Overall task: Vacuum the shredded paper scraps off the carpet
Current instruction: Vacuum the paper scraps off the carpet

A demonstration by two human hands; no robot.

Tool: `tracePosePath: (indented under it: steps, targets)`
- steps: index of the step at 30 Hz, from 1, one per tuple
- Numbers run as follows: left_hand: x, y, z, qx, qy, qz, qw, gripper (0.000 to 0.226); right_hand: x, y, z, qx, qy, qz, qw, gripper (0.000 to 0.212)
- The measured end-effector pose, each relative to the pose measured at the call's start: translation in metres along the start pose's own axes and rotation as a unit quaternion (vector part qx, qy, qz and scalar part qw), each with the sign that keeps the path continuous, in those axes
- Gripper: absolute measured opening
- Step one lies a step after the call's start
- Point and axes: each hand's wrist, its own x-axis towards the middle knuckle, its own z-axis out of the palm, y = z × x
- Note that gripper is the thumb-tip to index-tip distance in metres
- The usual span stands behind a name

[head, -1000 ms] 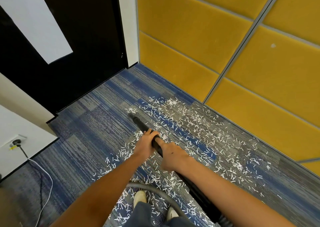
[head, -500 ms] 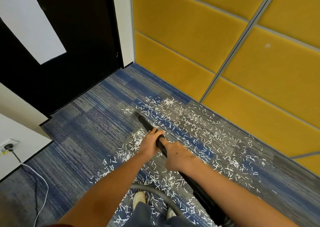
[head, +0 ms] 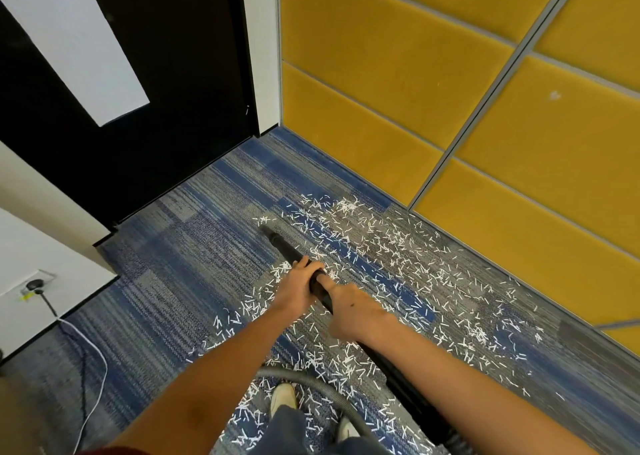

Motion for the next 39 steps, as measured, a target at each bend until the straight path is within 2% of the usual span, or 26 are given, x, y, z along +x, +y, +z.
tracePosePath:
  steps: [5, 9, 13, 17, 21, 27, 39]
  targets:
    - [0.015, 0.014, 0.005, -0.012, 0.001, 0.019, 1.0, 0.037, 0.003, 0.009, -0.008, 0.009, 0.014, 0.014, 1.0, 0.079]
    - [0.029, 0.015, 0.005, -0.025, -0.017, 0.012, 0.999, 0.039, 0.011, 0.012, -0.015, 0.016, 0.019, 0.029, 0.999, 0.084]
    - [0.033, 0.004, 0.003, -0.019, -0.037, 0.03, 0.999, 0.045, 0.011, 0.004, -0.014, 0.02, 0.018, 0.023, 0.999, 0.077]
    - [0.021, -0.01, -0.004, 0.013, -0.017, 0.027, 0.999, 0.038, 0.011, -0.008, -0.007, 0.008, 0.002, 0.003, 1.0, 0.075]
    - [0.011, -0.027, -0.007, -0.027, 0.004, 0.031, 0.999, 0.036, 0.009, -0.021, -0.006, -0.014, -0.008, -0.019, 1.0, 0.076]
    - [0.004, -0.048, -0.019, -0.024, 0.037, 0.01, 0.999, 0.041, 0.017, -0.038, -0.004, -0.008, -0.011, -0.044, 0.999, 0.079]
    - [0.028, -0.023, -0.014, -0.004, 0.001, 0.036, 0.999, 0.034, 0.019, -0.022, -0.015, -0.003, -0.002, 0.01, 1.0, 0.084]
